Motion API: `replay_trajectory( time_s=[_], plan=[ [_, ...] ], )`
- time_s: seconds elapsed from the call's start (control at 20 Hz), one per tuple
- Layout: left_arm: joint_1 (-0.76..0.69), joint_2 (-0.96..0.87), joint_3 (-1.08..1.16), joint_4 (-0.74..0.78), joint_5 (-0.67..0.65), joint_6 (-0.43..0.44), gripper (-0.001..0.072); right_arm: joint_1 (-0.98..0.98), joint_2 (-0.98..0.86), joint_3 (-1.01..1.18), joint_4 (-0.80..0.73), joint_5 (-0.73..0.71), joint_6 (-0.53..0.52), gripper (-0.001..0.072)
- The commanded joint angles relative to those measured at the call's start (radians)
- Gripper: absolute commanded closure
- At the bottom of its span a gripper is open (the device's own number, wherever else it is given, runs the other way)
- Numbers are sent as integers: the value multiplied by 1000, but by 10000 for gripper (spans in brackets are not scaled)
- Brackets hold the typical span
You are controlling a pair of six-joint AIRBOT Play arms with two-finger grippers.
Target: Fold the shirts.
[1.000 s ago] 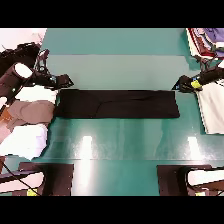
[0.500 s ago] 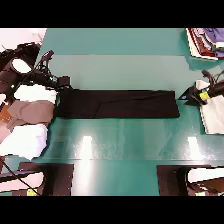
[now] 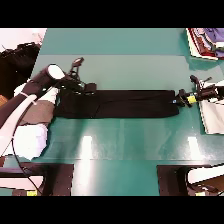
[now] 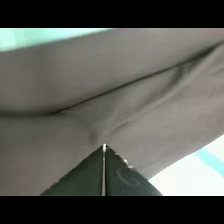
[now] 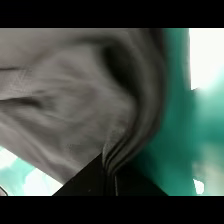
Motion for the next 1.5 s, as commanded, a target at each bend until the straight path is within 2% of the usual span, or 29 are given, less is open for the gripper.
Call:
replay_trajectory(
  time_s=[0.0, 0.15, 0.35, 0.6, 0.8, 0.95, 1.1, 1.2, 1.3, 1.45],
  plan=[
    [-93, -89, 67, -14, 18, -13, 687, 50, 6, 85, 15, 37, -18, 696],
    [-153, -185, 170, -14, 19, -23, 687, 85, 105, 197, 16, 95, 25, 696],
    [-207, -320, 324, -23, 13, -68, 687, 189, 230, 353, 16, 77, 93, 696],
    [-223, -377, 371, -30, 7, -66, 687, 348, 246, 526, 15, 67, 138, 696],
    [-223, -378, 371, -27, 28, -65, 687, 434, 246, 559, 23, 32, 147, 696],
    [-217, -378, 372, -27, 32, -64, 687, 472, 228, 559, 168, 2, 122, 696],
    [-161, -377, 414, -23, -70, -64, 687, 520, 194, 559, 285, -18, 75, 696],
    [-98, -377, 485, 24, -194, -55, 687, 578, 168, 559, 307, -34, 43, 696],
    [-36, -365, 583, 148, -325, -56, 688, 661, 136, 559, 309, -78, 21, 696],
    [61, -247, 657, 377, -373, -57, 687, 794, 63, 563, 346, -145, -21, 695]
  ],
)
